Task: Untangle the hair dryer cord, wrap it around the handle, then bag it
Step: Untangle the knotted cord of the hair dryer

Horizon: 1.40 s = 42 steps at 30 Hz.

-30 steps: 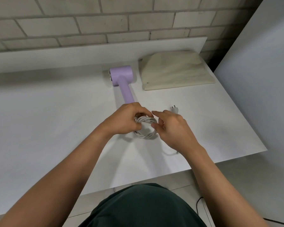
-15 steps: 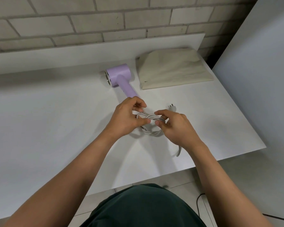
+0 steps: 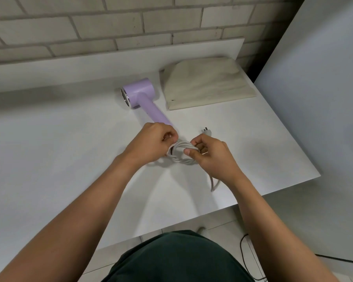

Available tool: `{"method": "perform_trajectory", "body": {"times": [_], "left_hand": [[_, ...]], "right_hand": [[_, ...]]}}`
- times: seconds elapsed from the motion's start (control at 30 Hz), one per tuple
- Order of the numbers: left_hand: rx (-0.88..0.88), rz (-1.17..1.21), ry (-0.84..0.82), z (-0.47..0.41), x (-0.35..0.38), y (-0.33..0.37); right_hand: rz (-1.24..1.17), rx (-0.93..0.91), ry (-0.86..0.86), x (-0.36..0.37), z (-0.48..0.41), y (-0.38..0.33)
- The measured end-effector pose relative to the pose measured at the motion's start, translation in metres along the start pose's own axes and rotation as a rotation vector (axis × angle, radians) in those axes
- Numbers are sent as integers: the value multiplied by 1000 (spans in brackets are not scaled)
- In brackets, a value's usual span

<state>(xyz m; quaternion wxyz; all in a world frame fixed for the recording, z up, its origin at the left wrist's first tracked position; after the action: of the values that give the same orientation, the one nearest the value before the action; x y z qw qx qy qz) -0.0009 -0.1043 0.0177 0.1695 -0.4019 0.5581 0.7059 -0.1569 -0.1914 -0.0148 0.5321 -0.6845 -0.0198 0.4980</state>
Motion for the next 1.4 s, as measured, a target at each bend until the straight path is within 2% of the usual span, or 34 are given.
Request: {"method": "perform_trajectory", "body": {"times": [0.1,0.17,0.27,0.4,0.5,0.63,0.7,0.83,1.07,1.17,1.2,1.27,1.33,1.4], "left_hand": [[32,20,203,5,-9,0],[15,59,260,9,-11,-4],[29,32,251,9,-9,-4],[62,-107,120,6,-9,-4],[155,-177,47,8,-10,7],[203,-323,26,3,-13,14],[172,-311,72,2,-17,10],[53,-122,323,2,-44,-5],[-8,-35,326,1,-41,5],[-34,-108,306,1,-41,6],[-18,-174,300,2,-42,9],[131,-281,240,2,-39,20],[331,-327,97,2,-29,35],[404,-389,-11,2,-21,42]], "right_hand": [[-113,11,-76,0,0,2],[-161,2,-118,2,1,2],[-151,2,-109,2,-1,0],[-165,-1,-107,2,-3,-1],[-154,-24,-133,2,-6,-3],[-167,-40,-159,1,-8,-8],[-205,-20,-149,-3,-10,-6],[-211,-9,-172,-4,-10,-1],[-191,-22,-151,6,-13,-11],[-154,-21,-138,5,-12,-10],[-143,-21,-139,5,-11,-10],[-135,-24,-150,6,-10,-11],[-136,-27,-158,7,-10,-13],[-139,-37,-151,7,-10,-14]]}}
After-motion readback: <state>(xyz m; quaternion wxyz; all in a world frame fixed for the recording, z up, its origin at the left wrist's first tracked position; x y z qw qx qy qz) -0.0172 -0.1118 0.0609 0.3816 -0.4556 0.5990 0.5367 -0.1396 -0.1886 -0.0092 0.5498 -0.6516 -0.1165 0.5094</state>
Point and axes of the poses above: each hand's wrist, its own z-axis away from the middle knuckle, its own x-axis out of the palm, y = z × x, the point moved 7 cm from there along -z, towards the middle knuckle, and after that the axes turned 3 degrees about z, right-handed, at the moved point
